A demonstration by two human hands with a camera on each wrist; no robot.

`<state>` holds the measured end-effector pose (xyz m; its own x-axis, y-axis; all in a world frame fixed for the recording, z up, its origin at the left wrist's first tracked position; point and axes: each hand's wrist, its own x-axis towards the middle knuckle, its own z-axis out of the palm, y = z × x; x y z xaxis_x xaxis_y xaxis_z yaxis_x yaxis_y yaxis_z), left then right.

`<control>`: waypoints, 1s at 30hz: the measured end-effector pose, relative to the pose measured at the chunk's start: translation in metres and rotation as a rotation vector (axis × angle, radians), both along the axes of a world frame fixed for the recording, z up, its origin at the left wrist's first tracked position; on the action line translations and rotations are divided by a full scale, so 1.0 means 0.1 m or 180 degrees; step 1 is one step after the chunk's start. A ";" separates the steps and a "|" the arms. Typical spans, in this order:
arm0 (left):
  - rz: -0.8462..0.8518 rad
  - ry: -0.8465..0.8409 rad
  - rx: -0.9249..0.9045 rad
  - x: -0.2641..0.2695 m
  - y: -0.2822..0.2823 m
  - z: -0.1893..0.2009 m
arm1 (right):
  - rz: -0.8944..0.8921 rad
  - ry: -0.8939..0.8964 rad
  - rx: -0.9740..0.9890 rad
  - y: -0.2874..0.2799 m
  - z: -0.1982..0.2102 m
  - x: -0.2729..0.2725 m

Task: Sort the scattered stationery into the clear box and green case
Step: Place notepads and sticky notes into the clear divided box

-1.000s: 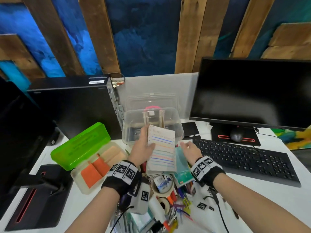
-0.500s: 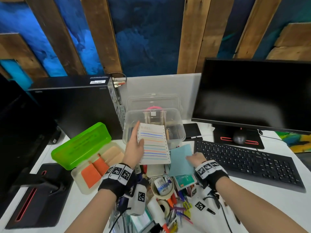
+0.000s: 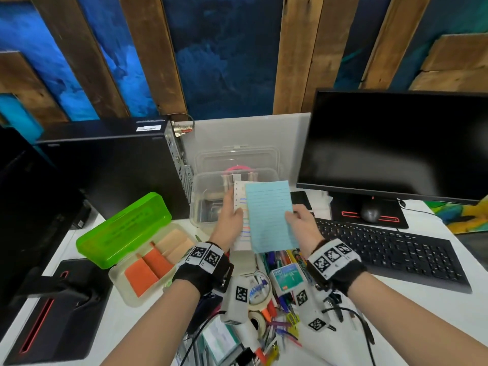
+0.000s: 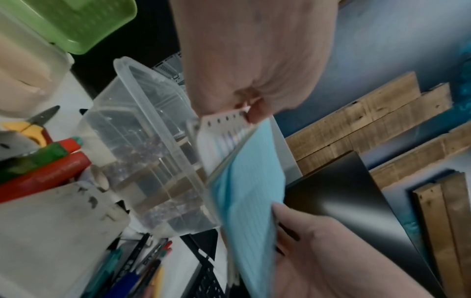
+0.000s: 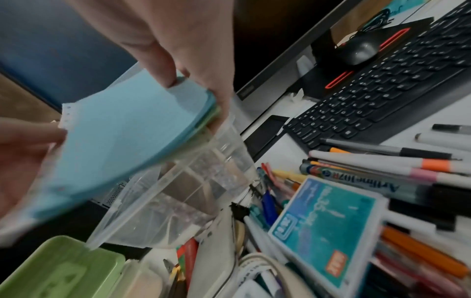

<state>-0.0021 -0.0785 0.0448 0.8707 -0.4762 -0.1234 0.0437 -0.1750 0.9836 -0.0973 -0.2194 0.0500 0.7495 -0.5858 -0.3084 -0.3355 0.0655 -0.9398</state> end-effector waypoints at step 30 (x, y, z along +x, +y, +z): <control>0.1078 0.0452 -0.0333 0.28 0.96 -0.17 | 0.2311 0.1604 -0.3176 0.24 -0.85 -0.15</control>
<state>0.0263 0.0173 0.0279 0.9586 -0.1807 -0.2202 0.2191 -0.0263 0.9753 -0.1119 -0.1953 -0.0346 0.9172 -0.2405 -0.3176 -0.3241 -0.9140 -0.2440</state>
